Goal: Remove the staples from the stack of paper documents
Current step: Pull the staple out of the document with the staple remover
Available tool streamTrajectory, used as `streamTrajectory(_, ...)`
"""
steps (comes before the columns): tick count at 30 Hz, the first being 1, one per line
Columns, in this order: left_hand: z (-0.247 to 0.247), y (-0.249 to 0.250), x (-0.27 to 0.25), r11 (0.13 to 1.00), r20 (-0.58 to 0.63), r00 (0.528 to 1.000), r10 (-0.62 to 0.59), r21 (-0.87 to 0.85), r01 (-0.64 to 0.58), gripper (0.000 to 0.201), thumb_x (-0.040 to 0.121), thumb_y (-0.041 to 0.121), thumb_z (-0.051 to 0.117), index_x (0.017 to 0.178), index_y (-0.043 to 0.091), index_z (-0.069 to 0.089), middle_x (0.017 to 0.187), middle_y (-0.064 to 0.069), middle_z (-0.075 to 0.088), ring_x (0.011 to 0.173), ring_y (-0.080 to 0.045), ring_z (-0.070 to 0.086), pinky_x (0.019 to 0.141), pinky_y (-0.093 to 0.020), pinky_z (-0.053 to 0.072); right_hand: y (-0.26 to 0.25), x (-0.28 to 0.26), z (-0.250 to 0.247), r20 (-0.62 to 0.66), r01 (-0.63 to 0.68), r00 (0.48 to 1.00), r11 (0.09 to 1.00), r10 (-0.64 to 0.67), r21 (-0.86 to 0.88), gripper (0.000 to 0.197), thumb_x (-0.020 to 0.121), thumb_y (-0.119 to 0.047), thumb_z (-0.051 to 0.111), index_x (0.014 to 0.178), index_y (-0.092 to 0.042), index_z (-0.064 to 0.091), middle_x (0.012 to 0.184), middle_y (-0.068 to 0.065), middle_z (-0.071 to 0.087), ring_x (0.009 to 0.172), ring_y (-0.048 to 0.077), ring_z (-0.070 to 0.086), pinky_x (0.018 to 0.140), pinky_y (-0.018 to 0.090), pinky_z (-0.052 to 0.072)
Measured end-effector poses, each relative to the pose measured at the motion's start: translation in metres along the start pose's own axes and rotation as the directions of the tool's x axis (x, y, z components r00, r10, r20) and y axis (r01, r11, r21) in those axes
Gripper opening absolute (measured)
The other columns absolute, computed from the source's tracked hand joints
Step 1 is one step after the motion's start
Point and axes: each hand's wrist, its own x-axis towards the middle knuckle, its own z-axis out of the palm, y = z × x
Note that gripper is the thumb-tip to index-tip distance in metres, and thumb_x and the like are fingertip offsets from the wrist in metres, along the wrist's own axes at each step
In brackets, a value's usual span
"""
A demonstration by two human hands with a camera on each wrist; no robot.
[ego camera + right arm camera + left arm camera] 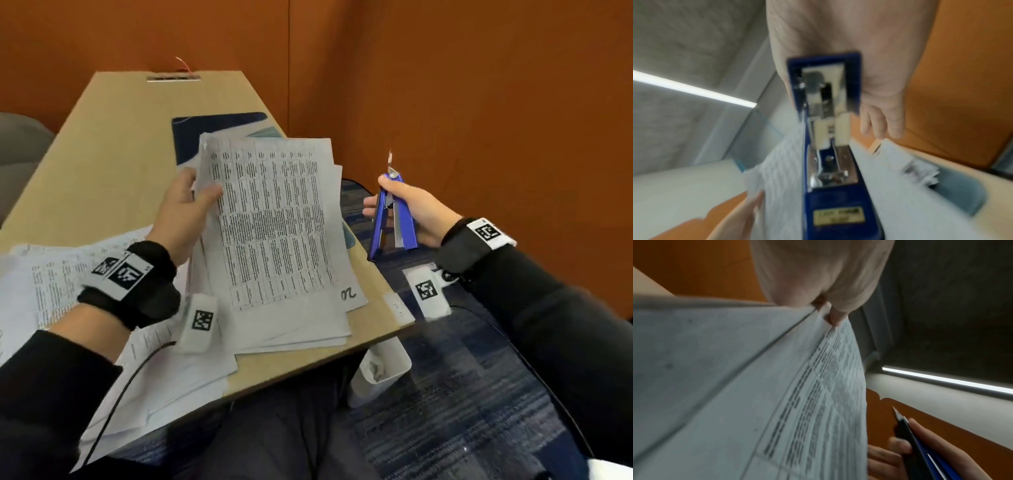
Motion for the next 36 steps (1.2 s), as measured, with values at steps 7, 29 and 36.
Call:
streamTrajectory(7, 0.017, 0.062, 0.008, 0.807, -0.255, 0.767, 0.589, 0.145, -0.572, 0.013, 0.100, 0.021, 0.037, 0.101, 0.030, 0.046, 0.097, 0.002, 0.055, 0.089, -0.014, 0.053, 0.078, -0.034, 0.045, -0.036, -0.013, 0.067, 0.102, 0.355, 0.931, 0.934, -0.350, -0.038, 0.035, 0.097, -0.039, 0.055, 0.105, -0.005, 0.061, 0.099, 0.013, 0.066, 0.079, 0.018, 0.065, 0.080, 0.033, 0.054)
streamTrajectory(29, 0.015, 0.054, 0.007, 0.573, -0.268, 0.507, 0.820, 0.391, -0.720, 0.036, 0.090, -0.006, 0.032, 0.114, 0.018, 0.043, 0.093, 0.015, 0.052, 0.050, -0.005, 0.039, 0.045, -0.021, 0.030, -0.023, -0.007, 0.096, 0.061, 0.424, 0.898, 0.895, -0.435, 0.140, 0.039, 0.086, -0.047, 0.061, 0.109, -0.016, 0.062, 0.106, 0.011, 0.069, 0.101, 0.031, 0.066, 0.099, 0.053, 0.050)
streamTrajectory(36, 0.008, 0.070, 0.007, 0.708, -0.382, 0.603, 0.700, 0.264, -0.655, 0.035, 0.086, -0.016, 0.040, 0.105, 0.010, 0.026, 0.092, 0.017, 0.052, 0.075, 0.016, 0.052, 0.068, -0.006, 0.040, -0.026, -0.003, 0.098, 0.089, 0.404, 0.905, 0.906, -0.416, 0.130, 0.025, 0.099, -0.036, 0.052, 0.112, -0.017, 0.062, 0.106, 0.006, 0.072, 0.098, 0.026, 0.069, 0.099, 0.053, 0.050)
